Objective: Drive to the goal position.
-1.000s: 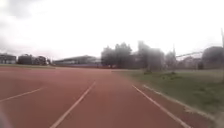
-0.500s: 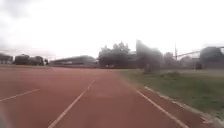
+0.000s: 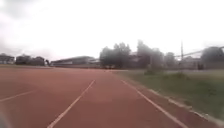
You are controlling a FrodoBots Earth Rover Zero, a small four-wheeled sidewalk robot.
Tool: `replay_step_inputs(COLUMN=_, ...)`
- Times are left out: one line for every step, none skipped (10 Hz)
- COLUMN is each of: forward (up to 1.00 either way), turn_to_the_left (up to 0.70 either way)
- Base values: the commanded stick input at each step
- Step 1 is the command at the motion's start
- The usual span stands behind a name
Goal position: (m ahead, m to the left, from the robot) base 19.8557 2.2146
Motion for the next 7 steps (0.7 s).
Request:
replay_step_inputs(forward=0.70, turn_to_the_left=0.10)
replay_step_inputs(forward=0.70, turn_to_the_left=0.10)
replay_step_inputs(forward=0.70, turn_to_the_left=-0.07)
replay_step_inputs(forward=0.70, turn_to_the_left=-0.30)
replay_step_inputs(forward=0.70, turn_to_the_left=-0.35)
replay_step_inputs(forward=0.70, turn_to_the_left=-0.35)
replay_step_inputs(forward=0.70, turn_to_the_left=-0.10)
